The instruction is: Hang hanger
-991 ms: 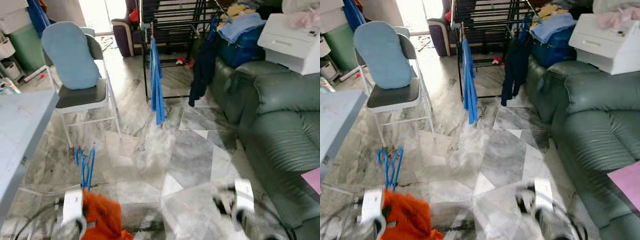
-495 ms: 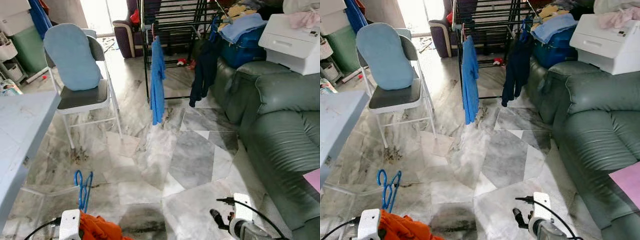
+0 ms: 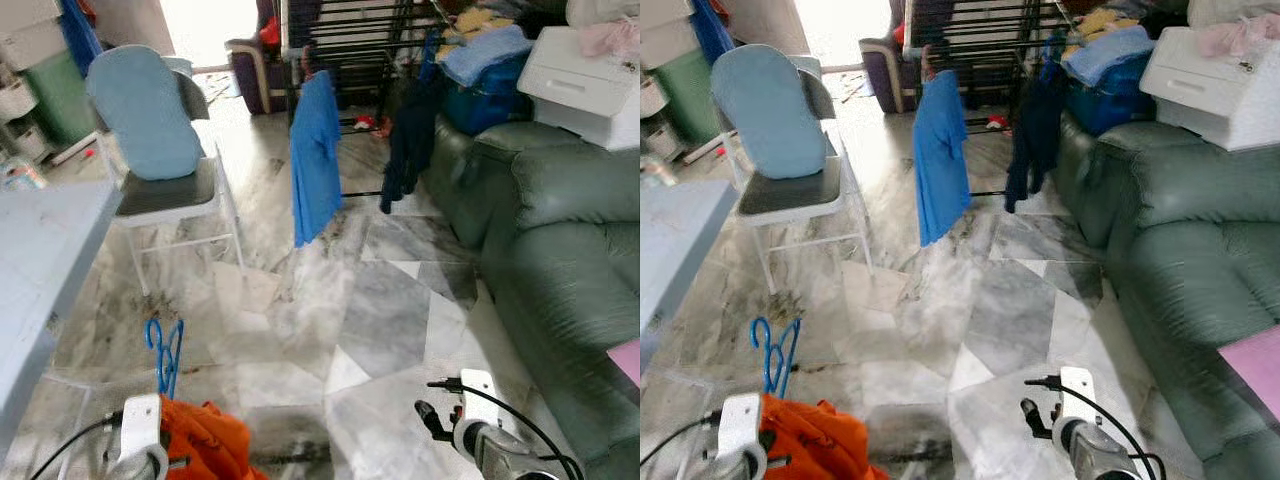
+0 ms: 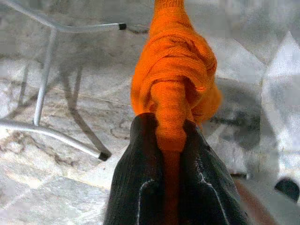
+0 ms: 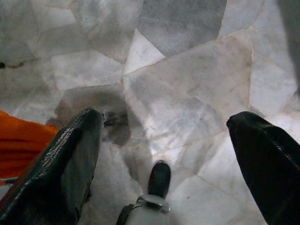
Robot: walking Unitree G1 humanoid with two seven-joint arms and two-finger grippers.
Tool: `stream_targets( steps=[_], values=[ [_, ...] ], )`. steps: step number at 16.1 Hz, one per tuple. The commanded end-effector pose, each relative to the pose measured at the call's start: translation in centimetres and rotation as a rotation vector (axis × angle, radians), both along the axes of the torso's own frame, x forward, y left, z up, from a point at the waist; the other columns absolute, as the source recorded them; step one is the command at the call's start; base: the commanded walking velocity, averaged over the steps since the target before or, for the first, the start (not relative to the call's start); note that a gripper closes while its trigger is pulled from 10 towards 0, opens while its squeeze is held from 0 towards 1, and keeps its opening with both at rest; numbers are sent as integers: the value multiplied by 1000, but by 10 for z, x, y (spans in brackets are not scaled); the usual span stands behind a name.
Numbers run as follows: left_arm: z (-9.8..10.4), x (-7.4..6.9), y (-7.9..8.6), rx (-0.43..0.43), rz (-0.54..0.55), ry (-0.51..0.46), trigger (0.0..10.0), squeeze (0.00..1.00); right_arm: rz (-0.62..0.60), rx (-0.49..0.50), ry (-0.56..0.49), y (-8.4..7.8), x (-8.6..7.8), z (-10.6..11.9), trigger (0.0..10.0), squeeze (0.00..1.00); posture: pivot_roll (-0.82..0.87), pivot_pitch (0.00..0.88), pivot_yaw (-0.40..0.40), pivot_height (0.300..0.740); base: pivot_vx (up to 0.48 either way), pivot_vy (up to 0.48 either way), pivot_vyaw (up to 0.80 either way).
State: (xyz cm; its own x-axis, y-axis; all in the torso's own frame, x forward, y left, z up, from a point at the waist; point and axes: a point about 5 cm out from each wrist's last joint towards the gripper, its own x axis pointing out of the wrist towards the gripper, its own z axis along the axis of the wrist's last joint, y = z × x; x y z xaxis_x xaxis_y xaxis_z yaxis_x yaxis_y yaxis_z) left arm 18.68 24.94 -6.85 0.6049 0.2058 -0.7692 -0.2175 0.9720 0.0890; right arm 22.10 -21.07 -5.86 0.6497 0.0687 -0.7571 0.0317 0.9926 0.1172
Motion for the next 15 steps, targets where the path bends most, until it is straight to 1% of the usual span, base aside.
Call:
stream_targets(
  steps=[1,6,9,15],
  values=[
    [2,-2,8,12,45,-8,10000,0,29,-6,-16,5,7,4,10000,0,-23,0,47,740,0,0,788],
    [4,1,11,19,39,-8,10000,0,22,-2,-20,7,9,4,10000,0,-31,0,63,740,0,0,560],
    [6,6,9,18,40,-16,10000,0,22,-9,-25,7,11,6,10000,0,-36,0,61,740,0,0,0],
    [5,7,5,16,42,-11,10000,0,31,-24,-34,7,15,8,10000,0,-39,0,58,740,0,-245,0]
  ],
)
